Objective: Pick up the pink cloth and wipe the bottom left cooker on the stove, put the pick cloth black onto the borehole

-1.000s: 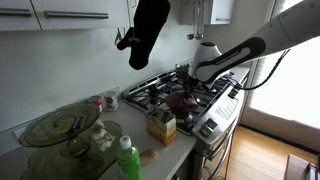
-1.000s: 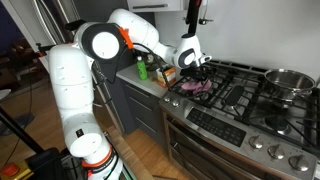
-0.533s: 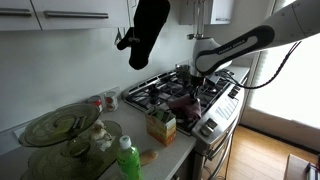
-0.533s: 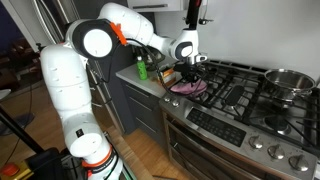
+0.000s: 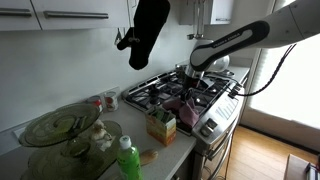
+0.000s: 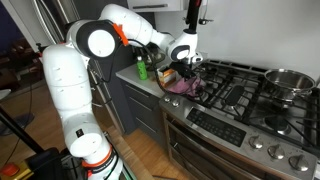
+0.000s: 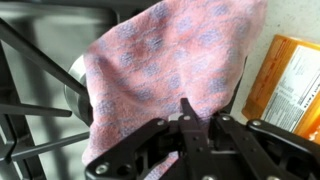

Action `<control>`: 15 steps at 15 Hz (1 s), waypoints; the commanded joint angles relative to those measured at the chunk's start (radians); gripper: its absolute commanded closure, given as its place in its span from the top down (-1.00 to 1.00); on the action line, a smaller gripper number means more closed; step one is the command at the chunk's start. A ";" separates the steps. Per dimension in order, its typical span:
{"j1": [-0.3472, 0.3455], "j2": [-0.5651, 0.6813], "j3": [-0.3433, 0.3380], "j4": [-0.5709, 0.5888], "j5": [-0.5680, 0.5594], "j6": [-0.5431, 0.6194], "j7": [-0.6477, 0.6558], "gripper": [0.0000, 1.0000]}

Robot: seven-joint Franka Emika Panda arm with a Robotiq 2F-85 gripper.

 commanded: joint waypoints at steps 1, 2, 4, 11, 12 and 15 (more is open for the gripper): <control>-0.008 0.035 0.023 -0.028 0.058 0.194 -0.067 -0.92; -0.007 0.045 0.026 -0.034 0.045 0.257 -0.076 -0.92; -0.009 0.065 0.024 -0.046 -0.004 0.363 -0.079 -0.92; 0.006 0.058 -0.062 -0.073 -0.301 0.366 0.063 -0.92; 0.008 0.050 -0.077 -0.070 -0.347 0.322 0.088 -0.92; 0.011 0.026 -0.097 -0.055 -0.443 0.194 0.132 -0.92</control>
